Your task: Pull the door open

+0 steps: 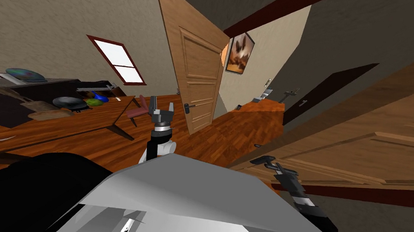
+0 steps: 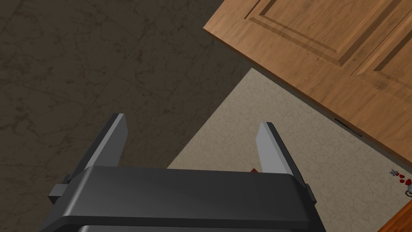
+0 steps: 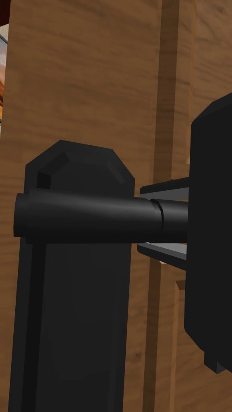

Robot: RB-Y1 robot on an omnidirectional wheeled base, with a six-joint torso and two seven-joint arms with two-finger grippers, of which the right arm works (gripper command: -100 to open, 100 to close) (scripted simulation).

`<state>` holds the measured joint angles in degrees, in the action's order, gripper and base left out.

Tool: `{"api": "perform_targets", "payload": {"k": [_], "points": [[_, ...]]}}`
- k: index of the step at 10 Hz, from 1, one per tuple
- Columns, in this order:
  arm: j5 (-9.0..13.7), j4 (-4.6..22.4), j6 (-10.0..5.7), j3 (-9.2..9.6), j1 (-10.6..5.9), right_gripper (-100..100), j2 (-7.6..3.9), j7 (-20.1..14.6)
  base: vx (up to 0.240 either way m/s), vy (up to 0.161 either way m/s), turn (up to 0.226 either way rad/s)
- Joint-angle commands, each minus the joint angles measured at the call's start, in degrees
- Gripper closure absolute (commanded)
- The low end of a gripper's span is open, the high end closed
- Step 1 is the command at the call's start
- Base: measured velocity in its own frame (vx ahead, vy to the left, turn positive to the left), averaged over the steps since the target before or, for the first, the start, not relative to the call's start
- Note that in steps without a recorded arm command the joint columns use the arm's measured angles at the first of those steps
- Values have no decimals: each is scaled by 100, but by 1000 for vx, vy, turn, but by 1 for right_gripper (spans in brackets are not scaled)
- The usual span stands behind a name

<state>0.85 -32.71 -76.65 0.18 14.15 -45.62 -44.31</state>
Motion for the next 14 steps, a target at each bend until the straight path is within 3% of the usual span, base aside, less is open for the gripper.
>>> {"api": "perform_targets", "payload": {"k": [1,4,5,6,14], "points": [[-55,34,-187,51,91,100,-41,-17,-182,-91,-46],[-123,-16,-392,115,202,100,-83,-31,-168,-61,-61],[-137,114,-387,141,102,100,-48,-34,-87,-34,-23],[-148,29,-561,320,100,100,-56,10,-31,8,-19],[-150,-181,-993,772,88,100,-125,132,-11,-3,9]]}}
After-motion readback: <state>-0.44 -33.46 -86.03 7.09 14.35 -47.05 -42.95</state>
